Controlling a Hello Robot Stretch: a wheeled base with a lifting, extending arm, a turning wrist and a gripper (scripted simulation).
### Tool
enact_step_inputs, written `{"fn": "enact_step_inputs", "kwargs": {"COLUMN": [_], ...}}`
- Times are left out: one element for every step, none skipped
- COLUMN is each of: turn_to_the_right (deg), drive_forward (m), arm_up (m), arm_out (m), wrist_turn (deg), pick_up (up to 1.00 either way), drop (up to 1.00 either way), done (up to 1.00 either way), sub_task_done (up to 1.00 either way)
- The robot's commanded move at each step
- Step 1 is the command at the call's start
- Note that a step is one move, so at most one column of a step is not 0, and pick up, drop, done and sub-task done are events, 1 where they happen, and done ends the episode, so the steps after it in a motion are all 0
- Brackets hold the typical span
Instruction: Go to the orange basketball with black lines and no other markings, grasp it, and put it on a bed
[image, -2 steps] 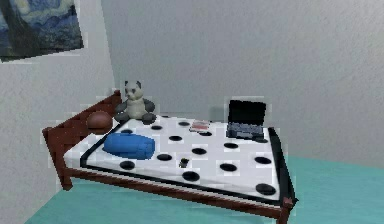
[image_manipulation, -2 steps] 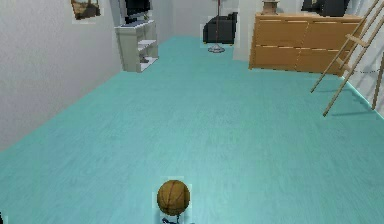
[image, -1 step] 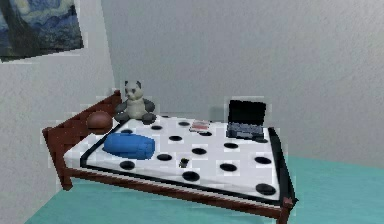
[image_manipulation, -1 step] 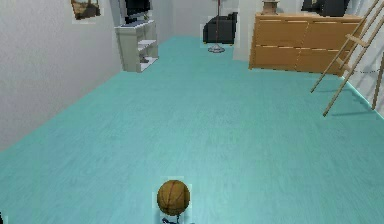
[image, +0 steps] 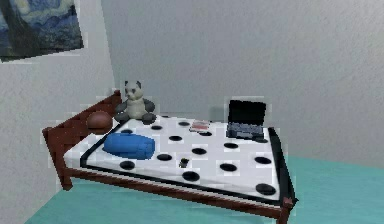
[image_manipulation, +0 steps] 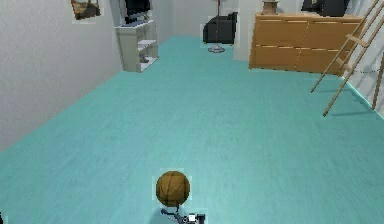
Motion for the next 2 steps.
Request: {"fn": "enact_step_inputs", "kwargs": {"turn_to_the_right": [0.0,0.0], "drive_forward": [0.0,0.0], "arm_up": [0.5,0.4], "arm_out": [0.0,0.0], "wrist_turn": [0.0,0.0], "pick_up": [0.0,0.0], "drop": [0.0,0.0], "done": [0.0,0.0], "sub_task_done": [0.0,0.0]}}
